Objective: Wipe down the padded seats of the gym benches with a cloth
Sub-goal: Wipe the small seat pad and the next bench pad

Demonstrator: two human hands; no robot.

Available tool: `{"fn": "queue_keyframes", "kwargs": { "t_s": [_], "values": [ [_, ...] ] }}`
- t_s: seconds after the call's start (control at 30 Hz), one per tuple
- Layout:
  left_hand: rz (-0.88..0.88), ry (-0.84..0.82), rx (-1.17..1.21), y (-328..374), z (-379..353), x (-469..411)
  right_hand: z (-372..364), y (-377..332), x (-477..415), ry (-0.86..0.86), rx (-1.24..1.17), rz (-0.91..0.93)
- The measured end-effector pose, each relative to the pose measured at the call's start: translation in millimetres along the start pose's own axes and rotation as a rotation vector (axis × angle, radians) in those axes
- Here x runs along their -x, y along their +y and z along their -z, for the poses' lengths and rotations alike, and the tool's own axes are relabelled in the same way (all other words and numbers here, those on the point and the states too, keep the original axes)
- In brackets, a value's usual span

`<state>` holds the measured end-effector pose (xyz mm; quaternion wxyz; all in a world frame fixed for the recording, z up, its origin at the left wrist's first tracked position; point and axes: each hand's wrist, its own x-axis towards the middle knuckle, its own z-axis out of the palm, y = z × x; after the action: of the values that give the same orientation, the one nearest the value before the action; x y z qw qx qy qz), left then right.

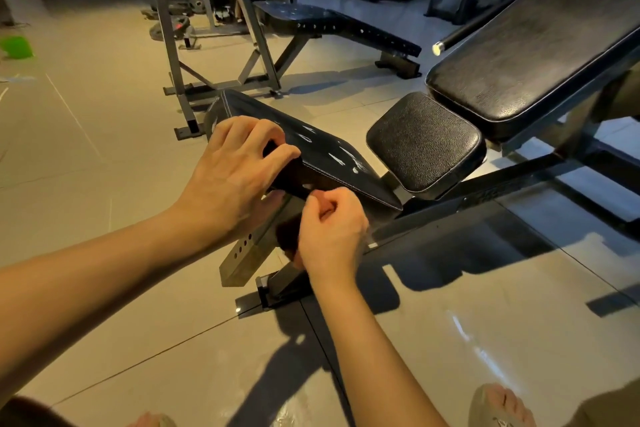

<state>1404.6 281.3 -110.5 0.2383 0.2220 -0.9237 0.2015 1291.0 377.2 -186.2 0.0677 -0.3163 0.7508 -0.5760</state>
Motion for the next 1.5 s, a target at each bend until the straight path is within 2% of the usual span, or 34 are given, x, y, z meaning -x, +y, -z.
{"fn": "queue_keyframes", "kwargs": {
  "t_s": [0.07,0.1,0.2,0.27,0.33,0.43,0.5,0.53,0.63,0.67,0.73,0.8,0.87,0.93,0.97,1.03,1.13,1.2,1.3,1.4,1.47,1.5],
  "values": [
    [0.004,-0.01,0.008,0.3,0.2,0.3,2.1,5.0,0.6,0.027,0.061,0.135],
    [0.002,-0.009,0.013,0.2,0.6,0.2,7.0,15.7,-4.0,0.085,0.07,0.119],
    [-0.001,0.006,0.022,0.2,1.3,0.4,23.9,50.3,-21.8,0.261,0.029,-0.213],
    [0.0,0.011,0.026,0.3,0.7,1.2,27.6,52.2,-24.9,0.303,0.013,-0.318],
    [0.006,0.009,0.025,0.8,-0.1,0.4,17.9,32.8,-18.8,0.242,-0.01,-0.254],
    [0.031,0.008,0.009,3.4,-1.3,-0.9,3.8,-0.5,0.1,0.037,-0.021,0.073],
    [0.043,0.005,0.0,4.8,-1.3,-1.8,6.9,3.9,-1.5,0.013,0.049,0.203],
    [0.043,0.002,-0.001,4.9,-1.2,-2.3,12.5,16.6,-8.0,0.067,0.058,0.165],
    [0.039,0.006,-0.003,4.0,-0.8,-1.8,31.4,59.8,-30.5,0.307,0.019,-0.181],
    [0.036,0.006,-0.002,4.0,-0.8,-1.2,35.3,66.9,-34.3,0.347,0.018,-0.27],
    [0.029,0.012,0.009,4.0,-1.3,-1.0,33.0,59.0,-33.4,0.353,0.013,-0.33],
    [0.028,0.013,0.007,4.5,-1.7,-1.7,20.5,34.6,-22.9,0.291,-0.032,-0.232],
    [0.03,0.016,0.007,3.9,-2.0,-2.2,8.6,8.8,-8.0,0.169,-0.081,-0.017],
    [0.026,0.015,0.007,3.1,-1.7,-2.4,6.1,0.2,-2.0,0.053,-0.044,0.179],
    [0.021,0.01,0.007,2.9,-1.5,-2.5,8.7,5.1,-5.2,0.06,-0.019,0.206],
    [0.013,0.001,0.007,2.6,-1.2,-2.6,19.2,28.8,-16.6,0.182,-0.024,0.082],
    [-0.003,-0.012,0.02,0.3,-0.6,-1.3,31.5,54.3,-28.1,0.323,-0.081,-0.278],
    [-0.024,-0.021,0.042,-3.2,1.1,-0.9,25.8,47.2,-28.4,0.344,-0.073,-0.349],
    [-0.045,-0.028,0.076,-8.4,5.0,-0.3,5.1,7.1,-15.1,0.24,-0.151,-0.197],
    [-0.028,-0.02,0.096,-14.2,10.2,2.0,-7.2,-26.8,3.6,0.055,-0.111,0.142],
    [0.016,-0.003,0.112,-19.9,14.4,2.9,-5.2,-20.5,2.9,0.061,-0.052,0.255],
    [0.041,0.006,0.121,-23.1,16.4,3.6,-1.5,-9.4,-1.2,0.114,-0.042,0.221]
  ]
}}
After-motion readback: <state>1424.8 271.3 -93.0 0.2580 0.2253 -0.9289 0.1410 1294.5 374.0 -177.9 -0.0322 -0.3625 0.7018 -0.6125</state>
